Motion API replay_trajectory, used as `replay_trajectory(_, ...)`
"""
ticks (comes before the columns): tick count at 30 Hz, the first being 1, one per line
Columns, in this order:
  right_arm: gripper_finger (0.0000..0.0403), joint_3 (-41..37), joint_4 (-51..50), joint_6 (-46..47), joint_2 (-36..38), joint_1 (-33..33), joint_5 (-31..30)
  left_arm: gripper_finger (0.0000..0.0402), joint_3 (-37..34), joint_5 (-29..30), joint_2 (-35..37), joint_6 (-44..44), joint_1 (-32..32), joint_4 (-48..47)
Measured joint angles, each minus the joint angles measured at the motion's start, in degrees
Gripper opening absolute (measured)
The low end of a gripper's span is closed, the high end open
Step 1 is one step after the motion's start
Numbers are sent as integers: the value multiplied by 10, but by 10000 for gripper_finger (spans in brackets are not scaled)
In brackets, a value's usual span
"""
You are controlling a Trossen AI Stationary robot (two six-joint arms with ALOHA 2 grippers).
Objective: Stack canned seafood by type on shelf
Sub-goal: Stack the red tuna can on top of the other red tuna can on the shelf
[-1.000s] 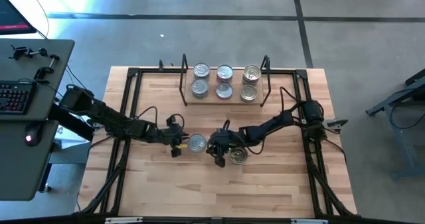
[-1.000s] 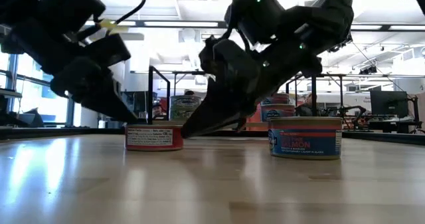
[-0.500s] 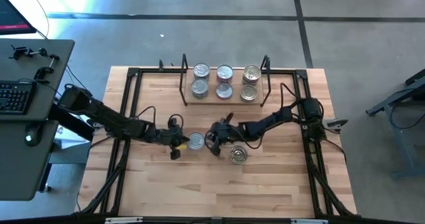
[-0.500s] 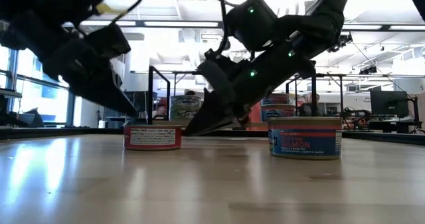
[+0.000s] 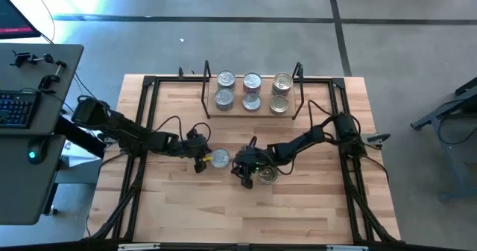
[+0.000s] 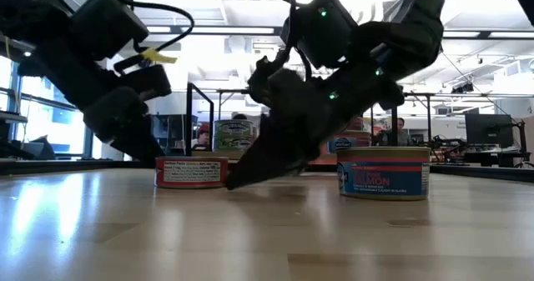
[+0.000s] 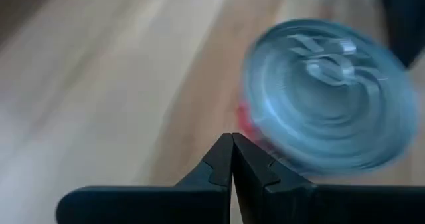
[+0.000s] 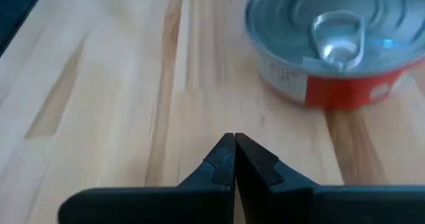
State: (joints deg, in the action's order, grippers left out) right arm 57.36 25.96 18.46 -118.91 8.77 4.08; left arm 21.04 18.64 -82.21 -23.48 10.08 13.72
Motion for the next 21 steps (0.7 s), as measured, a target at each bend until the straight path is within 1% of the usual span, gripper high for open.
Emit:
replay_trajectory(2, 0, 0, 22, -1, -8, 0, -28, 0, -1, -27, -16, 15, 0, 34)
replay_trajectory(3, 0, 0, 22, 0, -8, -1, -52, 0, -1, -41, -21, 16, 1, 44)
replay_trajectory(6, 0, 0, -5, 15, -2, -4, -112, 0, -1, -68, -19, 2, 0, 34)
replay_trajectory(9, 0, 1, -81, 38, 22, -15, -174, 0, -1, -82, 6, -19, 12, -6)
replay_trajectory(12, 0, 1, -170, 62, 50, -18, -243, 0, -1, -67, 42, -25, 30, -36)
replay_trajectory(14, 0, 0, -206, 71, 61, -17, -266, 0, -1, -45, 68, -27, 44, -52)
replay_trajectory(16, 0, 0, -221, 71, 66, -13, -270, 0, -1, -29, 86, -8, 59, -50)
replay_trajectory(19, 0, -1, -217, 69, 66, 3, -271, 1, -1, -26, 89, 59, 79, -13)
replay_trajectory(21, 0, -1, -207, 60, 59, 22, -270, 4, -1, -21, 82, 121, 90, 21)
